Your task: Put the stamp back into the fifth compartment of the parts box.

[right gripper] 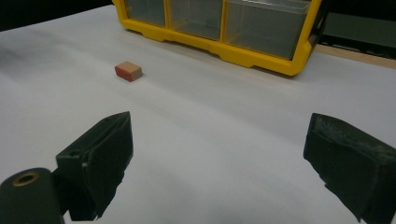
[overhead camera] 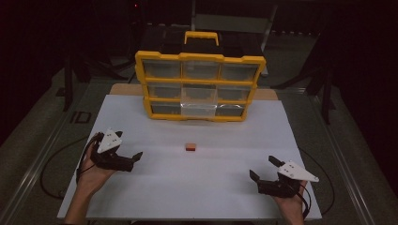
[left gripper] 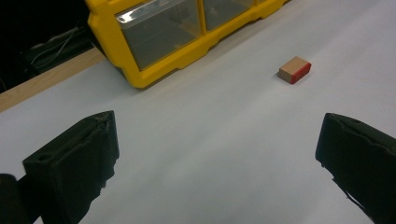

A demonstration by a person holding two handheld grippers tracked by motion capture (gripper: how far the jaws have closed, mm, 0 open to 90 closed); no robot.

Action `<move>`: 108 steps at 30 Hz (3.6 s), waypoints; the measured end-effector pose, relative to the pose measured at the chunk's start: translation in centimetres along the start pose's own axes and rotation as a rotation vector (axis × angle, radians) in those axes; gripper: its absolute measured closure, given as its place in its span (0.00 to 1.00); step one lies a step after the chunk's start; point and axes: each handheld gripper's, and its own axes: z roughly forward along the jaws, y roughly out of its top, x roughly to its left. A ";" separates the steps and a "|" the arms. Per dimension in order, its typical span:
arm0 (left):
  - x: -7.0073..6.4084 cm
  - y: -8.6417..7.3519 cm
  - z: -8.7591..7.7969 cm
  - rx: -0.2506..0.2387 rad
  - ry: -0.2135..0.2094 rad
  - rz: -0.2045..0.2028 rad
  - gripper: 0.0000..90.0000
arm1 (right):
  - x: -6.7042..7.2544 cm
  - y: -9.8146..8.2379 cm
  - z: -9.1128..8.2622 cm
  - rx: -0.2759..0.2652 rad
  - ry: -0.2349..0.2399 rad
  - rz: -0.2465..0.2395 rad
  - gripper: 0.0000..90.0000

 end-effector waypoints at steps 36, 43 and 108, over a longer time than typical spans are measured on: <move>-0.1 4.3 5.2 0.092 -0.070 0.096 0.00 | -0.1 0.0 0.0 -0.012 0.000 -0.001 0.09; 0.0 4.9 6.1 0.110 -0.078 0.104 0.00 | -0.1 0.0 0.0 -0.012 -0.002 0.000 0.09; -1.7 7.2 13.7 0.251 -0.179 0.148 0.00 | -0.2 0.0 -0.1 -0.021 0.009 0.000 0.09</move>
